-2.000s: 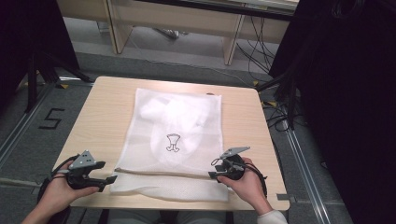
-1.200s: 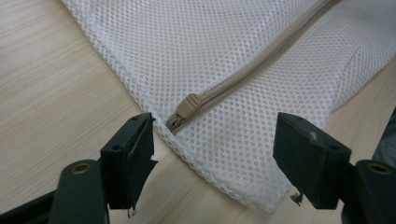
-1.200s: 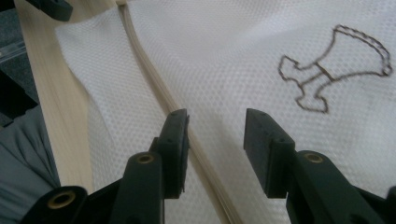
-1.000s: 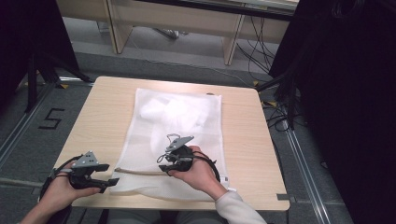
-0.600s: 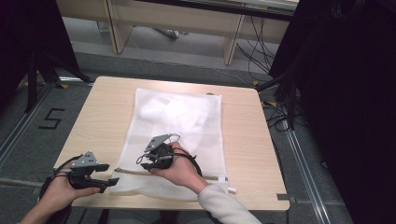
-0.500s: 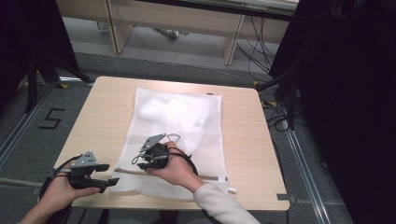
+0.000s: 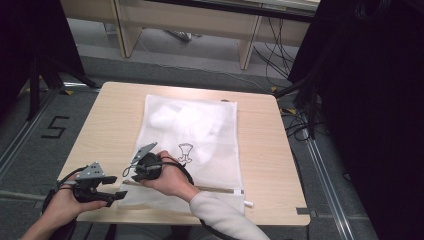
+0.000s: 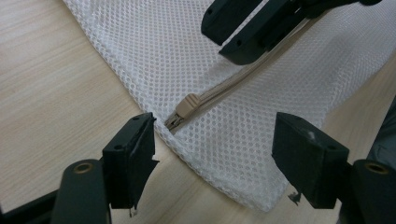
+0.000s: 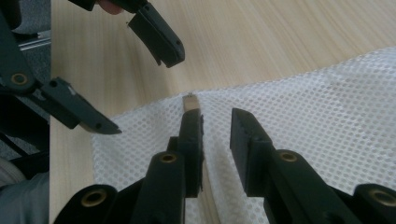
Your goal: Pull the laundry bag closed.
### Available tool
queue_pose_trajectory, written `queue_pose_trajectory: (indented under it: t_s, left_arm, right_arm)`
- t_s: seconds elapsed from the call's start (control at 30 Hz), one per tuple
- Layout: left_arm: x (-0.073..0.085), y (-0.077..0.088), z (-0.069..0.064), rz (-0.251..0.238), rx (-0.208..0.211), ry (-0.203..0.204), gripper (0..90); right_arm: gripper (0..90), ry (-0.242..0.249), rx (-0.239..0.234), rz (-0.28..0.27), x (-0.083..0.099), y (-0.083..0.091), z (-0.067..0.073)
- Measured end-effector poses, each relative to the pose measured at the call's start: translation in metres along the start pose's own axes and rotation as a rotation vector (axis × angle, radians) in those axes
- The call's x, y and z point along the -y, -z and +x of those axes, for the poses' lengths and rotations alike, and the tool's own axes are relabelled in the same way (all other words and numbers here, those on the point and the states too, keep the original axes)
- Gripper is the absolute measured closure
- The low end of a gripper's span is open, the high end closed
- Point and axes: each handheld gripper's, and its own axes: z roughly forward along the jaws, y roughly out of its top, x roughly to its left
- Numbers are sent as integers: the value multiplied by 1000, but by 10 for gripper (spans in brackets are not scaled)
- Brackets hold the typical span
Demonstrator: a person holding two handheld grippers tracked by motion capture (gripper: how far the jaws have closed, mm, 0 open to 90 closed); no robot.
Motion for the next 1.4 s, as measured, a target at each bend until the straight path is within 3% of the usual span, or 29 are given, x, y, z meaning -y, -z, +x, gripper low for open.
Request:
queue_pose_trajectory:
  t_s: [0.1,0.2,0.3,0.37,0.4,0.5,0.67,0.7,0.77,0.9,1.03,1.1,1.17,1.3,1.4]
  left_arm:
    - [0,0,1,15,0,-13,295]
    - [0,0,1,15,-1,10,295]
    - [0,1,2,18,-2,-13,295]
    - [1,0,1,17,0,9,294]
    - [0,1,1,19,1,-13,294]
    - [0,0,1,19,1,-10,293]
    - [0,1,2,21,3,-9,292]
    - [0,1,2,22,4,-9,292]
    - [1,0,1,23,0,11,292]
    - [1,-1,0,13,6,30,292]
    - [0,0,2,27,-8,4,293]
    - [1,-1,1,14,-4,45,295]
    - [1,-1,3,25,-4,29,297]
    - [0,-3,2,9,1,66,311]
    - [-1,-4,3,1,-8,59,324]
  right_arm:
    - [748,-3,-7,1,-2,-7,1]
    - [747,0,-12,6,-4,-15,3]
    - [744,-3,-27,9,-7,-20,4]
    - [739,-21,-36,12,-9,-22,5]
    - [735,-26,-39,14,-9,-24,5]
    - [734,-13,-45,26,-11,-29,6]
    - [756,-42,-54,42,-11,-37,8]
    - [771,-14,-51,43,-12,-38,7]
    - [808,-9,-46,47,-12,-39,7]
    - [817,4,-49,47,-11,-39,7]
    - [818,-10,-48,46,-13,-35,8]
    - [818,-6,-46,42,-14,-33,8]
    - [818,5,-43,36,-15,-31,8]
    - [818,-17,-43,36,-18,-25,10]
    - [819,-10,-34,34,-19,-20,10]
